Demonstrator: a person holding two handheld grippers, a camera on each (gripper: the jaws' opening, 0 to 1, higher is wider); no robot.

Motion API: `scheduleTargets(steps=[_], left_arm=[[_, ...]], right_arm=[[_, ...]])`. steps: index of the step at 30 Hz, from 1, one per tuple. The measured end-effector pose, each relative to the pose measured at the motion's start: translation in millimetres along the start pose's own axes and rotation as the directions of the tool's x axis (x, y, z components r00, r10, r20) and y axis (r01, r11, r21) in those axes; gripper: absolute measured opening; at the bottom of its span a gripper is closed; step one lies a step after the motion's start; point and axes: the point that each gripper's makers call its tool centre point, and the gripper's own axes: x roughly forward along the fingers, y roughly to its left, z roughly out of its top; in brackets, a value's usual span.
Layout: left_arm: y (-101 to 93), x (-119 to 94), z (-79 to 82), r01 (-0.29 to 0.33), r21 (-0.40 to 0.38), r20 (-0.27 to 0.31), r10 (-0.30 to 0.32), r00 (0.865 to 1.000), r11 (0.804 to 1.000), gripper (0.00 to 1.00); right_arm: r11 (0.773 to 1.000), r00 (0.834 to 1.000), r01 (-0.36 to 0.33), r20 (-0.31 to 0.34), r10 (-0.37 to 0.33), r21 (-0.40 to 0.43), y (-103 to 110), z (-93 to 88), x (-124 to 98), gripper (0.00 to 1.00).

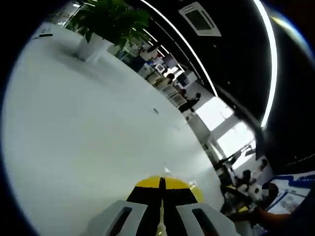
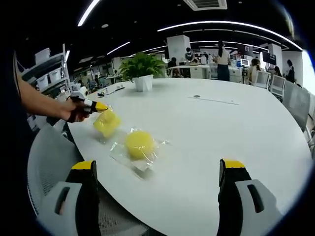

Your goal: Compare the silicone blocks by pressing each to a similar depth, holding the contact briefly, and releasing to observe deformation and rebound differences across the visible hardness samples.

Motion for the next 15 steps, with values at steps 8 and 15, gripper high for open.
scheduleTargets(steps=[8, 15], left_arm=[[9.2, 12, 0.6, -0.011, 0.050, -0.039, 0.013, 0.999, 0.999, 0.00], [30.9, 14, -3.8, -0.081, 0.071, -0.036, 0.084, 0.996, 0.994, 0.00]], right_arm=[[1.000, 1.000, 0.000, -0.004, 0.000, -0.004, 0, 2.1, 0, 0.96], [1.000, 1.000, 0.002, -0.028, -0.002, -0.008, 2, -4.2, 2, 0.96]])
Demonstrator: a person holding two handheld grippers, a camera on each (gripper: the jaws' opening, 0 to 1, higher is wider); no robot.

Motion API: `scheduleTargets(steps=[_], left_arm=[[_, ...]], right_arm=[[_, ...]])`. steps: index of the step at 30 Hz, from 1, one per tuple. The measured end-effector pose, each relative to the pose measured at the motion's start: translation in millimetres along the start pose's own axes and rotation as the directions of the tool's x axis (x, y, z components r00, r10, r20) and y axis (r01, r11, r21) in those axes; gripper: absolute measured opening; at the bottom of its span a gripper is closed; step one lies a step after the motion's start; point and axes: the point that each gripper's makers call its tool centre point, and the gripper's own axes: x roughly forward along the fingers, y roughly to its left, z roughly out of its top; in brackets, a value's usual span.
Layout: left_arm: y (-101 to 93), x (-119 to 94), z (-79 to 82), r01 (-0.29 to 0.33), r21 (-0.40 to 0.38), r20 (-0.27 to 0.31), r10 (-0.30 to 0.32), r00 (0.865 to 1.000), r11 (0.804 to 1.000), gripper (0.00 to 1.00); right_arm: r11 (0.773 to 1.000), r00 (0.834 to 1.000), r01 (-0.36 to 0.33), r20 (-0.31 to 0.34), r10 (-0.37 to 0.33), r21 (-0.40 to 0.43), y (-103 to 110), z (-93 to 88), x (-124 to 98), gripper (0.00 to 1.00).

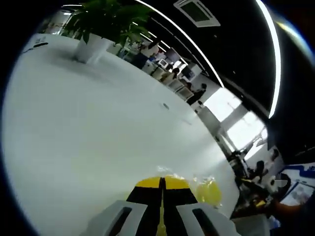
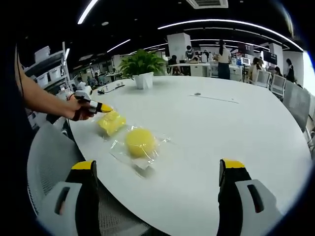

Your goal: Compare the silicone blocks by pressing each to a similar depth, holding the contact briefly, and releasing to observe deformation and rebound differences across the visible hardness samples.

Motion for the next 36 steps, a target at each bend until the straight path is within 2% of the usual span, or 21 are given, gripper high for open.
scheduleTargets(steps=[2, 3, 6, 8, 17, 19, 23, 28, 30, 34, 36], left_arm=[[3.4, 0, -2.7, -0.023, 0.031, -0.009, 0.023, 1.000, 0.999, 0.00], [10.1, 0, -5.0, -0.059, 0.066, -0.022, 0.061, 0.998, 0.996, 0.00], [11.0, 3, -8.2, -0.053, 0.082, -0.039, 0.056, 0.998, 0.995, 0.00], [13.5, 3, -8.6, -0.061, 0.123, -0.051, 0.067, 0.996, 0.990, 0.00], [20.8, 5, -12.8, -0.067, 0.125, -0.067, 0.076, 0.995, 0.990, 0.00], [22.0, 6, -12.6, -0.070, 0.147, -0.065, 0.080, 0.995, 0.987, 0.01], [28.2, 5, -10.3, -0.096, 0.184, -0.048, 0.106, 0.993, 0.978, 0.05], [32.2, 4, -11.1, -0.105, 0.175, -0.047, 0.115, 0.992, 0.979, 0.09], [33.1, 3, -9.7, -0.109, 0.175, -0.042, 0.118, 0.992, 0.978, 0.15], [42.4, -5, -1.4, -0.150, 0.210, 0.008, 0.152, 0.988, 0.966, 0.35], [39.2, -12, 3.7, -0.144, 0.200, 0.035, 0.140, 0.990, 0.969, 0.44]], right_arm=[[1.000, 1.000, -0.002, -0.002, 0.002, 0.006, 1, 0.5, 2, 0.96], [1.000, 1.000, -0.003, -0.002, 0.003, 0.008, 2, 1.2, 2, 0.96], [1.000, 1.000, -0.024, 0.001, 0.024, 0.014, 10, 2.7, 5, 0.96], [1.000, 1.000, -0.022, -0.005, 0.022, 0.007, 10, 1.1, 6, 0.96], [1.000, 1.000, -0.015, -0.013, 0.016, 0.009, 9, -1.3, 6, 0.96], [1.000, 1.000, -0.011, -0.007, 0.011, 0.017, 8, 0.7, 6, 0.96], [1.000, 1.000, -0.006, -0.007, 0.006, 0.020, 5, -0.2, 5, 0.96], [1.000, 1.000, -0.005, -0.006, 0.005, 0.024, 4, -0.5, 5, 0.96], [1.000, 1.000, -0.004, -0.004, 0.004, 0.024, 4, 0.1, 6, 0.96], [1.000, 1.000, -0.004, 0.001, 0.004, 0.024, 4, 2.1, 6, 0.96], [1.000, 1.000, -0.004, 0.002, 0.004, 0.024, 3, 2.5, 7, 0.96]])
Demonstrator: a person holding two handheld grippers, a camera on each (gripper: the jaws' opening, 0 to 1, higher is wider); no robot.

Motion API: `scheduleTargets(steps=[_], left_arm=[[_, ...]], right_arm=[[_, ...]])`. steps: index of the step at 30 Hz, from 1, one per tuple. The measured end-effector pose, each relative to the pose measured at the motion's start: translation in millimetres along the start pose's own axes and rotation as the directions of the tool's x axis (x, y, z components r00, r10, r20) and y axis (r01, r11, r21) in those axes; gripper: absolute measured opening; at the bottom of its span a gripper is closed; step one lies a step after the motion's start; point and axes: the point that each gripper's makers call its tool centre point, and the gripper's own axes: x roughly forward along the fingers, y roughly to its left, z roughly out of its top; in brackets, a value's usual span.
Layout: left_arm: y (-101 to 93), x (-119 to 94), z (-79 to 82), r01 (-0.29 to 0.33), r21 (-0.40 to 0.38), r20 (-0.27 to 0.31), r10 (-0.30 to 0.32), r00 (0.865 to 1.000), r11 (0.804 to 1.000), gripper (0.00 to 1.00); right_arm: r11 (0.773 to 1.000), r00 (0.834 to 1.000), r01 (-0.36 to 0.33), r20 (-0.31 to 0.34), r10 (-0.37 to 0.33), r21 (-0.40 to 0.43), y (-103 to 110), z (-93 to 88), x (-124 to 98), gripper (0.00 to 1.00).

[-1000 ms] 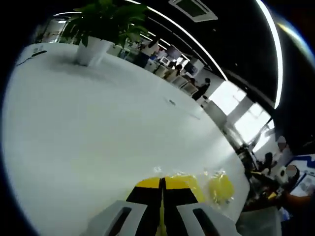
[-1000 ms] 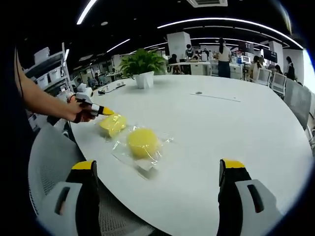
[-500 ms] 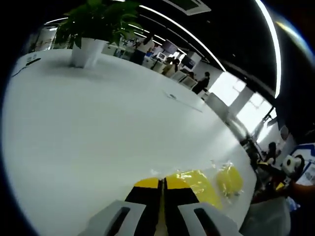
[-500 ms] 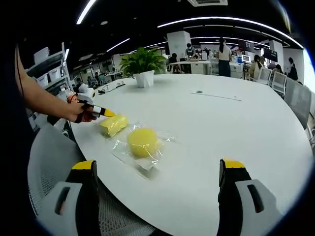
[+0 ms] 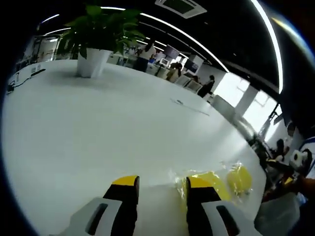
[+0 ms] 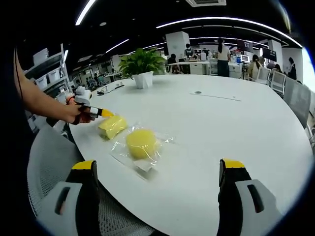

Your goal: Compare the silicone blocks by pressing each to a similar depth, holding the contact briefly, and releasing to observe deformation and rebound differences across the visible hardness samples.

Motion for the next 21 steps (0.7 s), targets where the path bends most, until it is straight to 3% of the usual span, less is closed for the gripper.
scheduleTargets(steps=[3, 5, 8, 9, 13, 18, 21], left_arm=[[-0.3, -8, 5.8, 0.016, -0.011, 0.024, -0.016, 1.000, 1.000, 0.54], [-5.6, -17, 10.6, 0.031, 0.025, 0.039, -0.032, 0.999, 0.999, 0.62], [-6.1, -31, 17.6, 0.003, 0.123, 0.077, -0.013, 0.997, 0.992, 0.89], [-8.9, -35, 18.3, 0.014, 0.135, 0.085, -0.026, 0.996, 0.991, 0.94], [-12.2, -57, 18.1, 0.026, 0.185, 0.096, -0.045, 0.994, 0.982, 0.99], [-24.1, -76, 7.5, 0.087, 0.264, 0.030, -0.099, 0.995, 0.960, 1.00], [-33.9, -88, 7.0, 0.113, 0.295, 0.029, -0.127, 0.992, 0.949, 1.00]], right_arm=[[1.000, 1.000, 0.001, 0.003, -0.001, 0.002, -1, 0.2, 1, 0.96], [1.000, 1.000, 0.000, 0.007, 0.000, 0.001, -1, 1.3, 1, 0.96], [1.000, 1.000, 0.000, 0.011, 0.000, 0.000, -1, 2.7, 3, 0.96], [1.000, 1.000, 0.000, 0.012, 0.000, -0.002, -2, 3.1, 3, 0.96], [1.000, 0.999, 0.002, 0.034, -0.001, -0.026, -5, 8.8, 5, 0.96], [0.999, 0.999, -0.001, 0.032, 0.003, -0.053, -7, 10.4, 5, 0.96], [0.998, 1.000, -0.002, 0.025, 0.003, -0.056, -9, 8.9, 6, 0.96]])
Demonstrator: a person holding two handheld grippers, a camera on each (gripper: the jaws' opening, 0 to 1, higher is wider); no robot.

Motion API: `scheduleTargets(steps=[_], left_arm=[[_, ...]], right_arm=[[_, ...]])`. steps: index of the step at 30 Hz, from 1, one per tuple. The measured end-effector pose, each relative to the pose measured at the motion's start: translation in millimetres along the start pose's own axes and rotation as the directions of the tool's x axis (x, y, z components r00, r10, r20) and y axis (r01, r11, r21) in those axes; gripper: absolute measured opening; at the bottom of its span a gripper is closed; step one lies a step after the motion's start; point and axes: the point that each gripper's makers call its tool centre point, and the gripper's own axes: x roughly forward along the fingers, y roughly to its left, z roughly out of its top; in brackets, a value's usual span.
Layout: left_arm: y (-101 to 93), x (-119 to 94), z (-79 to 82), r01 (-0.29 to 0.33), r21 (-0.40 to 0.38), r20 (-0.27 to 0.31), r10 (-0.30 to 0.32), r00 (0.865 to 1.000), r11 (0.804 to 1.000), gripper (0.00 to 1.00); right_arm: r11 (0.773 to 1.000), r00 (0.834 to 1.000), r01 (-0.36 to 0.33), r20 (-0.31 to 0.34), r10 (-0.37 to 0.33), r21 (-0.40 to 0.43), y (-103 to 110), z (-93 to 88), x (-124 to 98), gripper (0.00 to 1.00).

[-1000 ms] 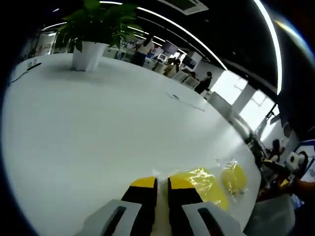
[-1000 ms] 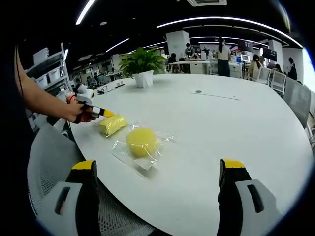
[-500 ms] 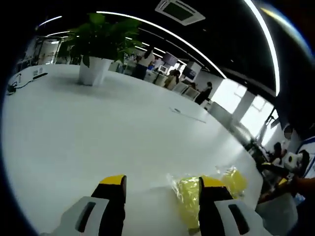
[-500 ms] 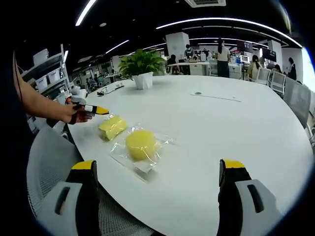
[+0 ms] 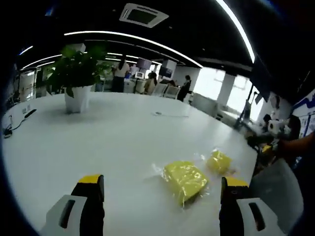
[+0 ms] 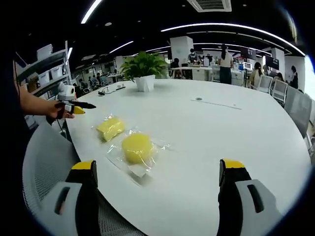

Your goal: Compare the silicone blocks by pressing each to a similar depth, holding the contact briefly, and releasing to observe deformation and rebound differences across the visible hardness samples.

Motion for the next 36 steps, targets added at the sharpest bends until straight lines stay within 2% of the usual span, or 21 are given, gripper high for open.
scheduleTargets(steps=[2, 6, 11, 16, 19, 21, 24, 29, 31, 32, 34, 35, 36], left_arm=[[-3.2, -8, 0.0, -0.003, 0.059, -0.012, 0.004, 1.000, 0.998, 1.00], [-16.0, -18, 4.2, 0.003, 0.079, 0.001, -0.003, 1.000, 0.997, 1.00], [-15.6, -22, -6.3, 0.000, 0.055, -0.010, 0.001, 1.000, 0.998, 1.00], [-16.2, -23, -5.0, -0.014, 0.032, 0.005, 0.014, 1.000, 0.999, 1.00], [-17.5, -21, -6.7, -0.011, 0.041, -0.004, 0.011, 1.000, 0.999, 1.00], [-20.1, -21, -6.0, -0.005, 0.033, -0.002, 0.005, 1.000, 0.999, 1.00], [-27.6, -21, -5.0, 0.006, 0.038, -0.004, -0.006, 1.000, 0.999, 1.00], [-26.0, -22, -8.7, 0.014, 0.035, -0.025, -0.014, 1.000, 0.999, 1.00], [-25.0, -23, -8.7, 0.011, 0.030, -0.027, -0.010, 1.000, 0.999, 1.00], [-23.9, -23, -9.0, 0.008, 0.026, -0.031, -0.007, 1.000, 1.000, 1.00], [-21.0, -23, -6.9, -0.007, 0.002, -0.028, 0.007, 1.000, 1.000, 1.00], [-21.4, -24, -4.1, -0.009, 0.001, -0.017, 0.009, 1.000, 1.000, 1.00], [-22.1, -24, -1.7, -0.007, -0.006, -0.011, 0.007, 1.000, 1.000, 1.00]], right_arm=[[1.000, 1.000, 0.001, 0.003, -0.001, 0.007, 0, -0.1, 0, 0.96], [0.999, 1.000, 0.017, 0.018, -0.017, 0.030, -5, -0.5, 0, 0.96], [1.000, 1.000, 0.013, 0.015, -0.013, 0.028, -3, -2.6, 1, 0.96], [1.000, 1.000, 0.008, 0.020, -0.008, 0.014, -4, -1.4, 1, 0.96], [0.999, 0.999, -0.004, 0.033, 0.002, 0.046, -4, -0.3, -2, 0.96], [0.998, 1.000, -0.012, 0.021, 0.011, 0.059, -2, -2.7, -3, 0.97], [1.000, 1.000, -0.004, 0.007, 0.004, 0.029, -4, -6.5, -4, 0.97], [0.998, 1.000, 0.029, 0.005, -0.029, 0.059, -18, -11.5, -7, 0.97], [0.999, 1.000, 0.030, 0.004, -0.030, 0.033, -18, -10.1, -8, 0.97], [1.000, 1.000, 0.023, -0.013, -0.023, 0.008, -17, -12.7, -8, 0.97], [0.999, 0.995, 0.016, -0.094, -0.019, -0.035, -16, -26.1, -8, 0.97], [0.999, 0.995, 0.015, -0.100, -0.019, -0.031, -15, -27.7, -7, 0.97], [0.999, 0.997, 0.015, -0.079, -0.018, -0.031, -15, -24.8, -7, 0.97]])
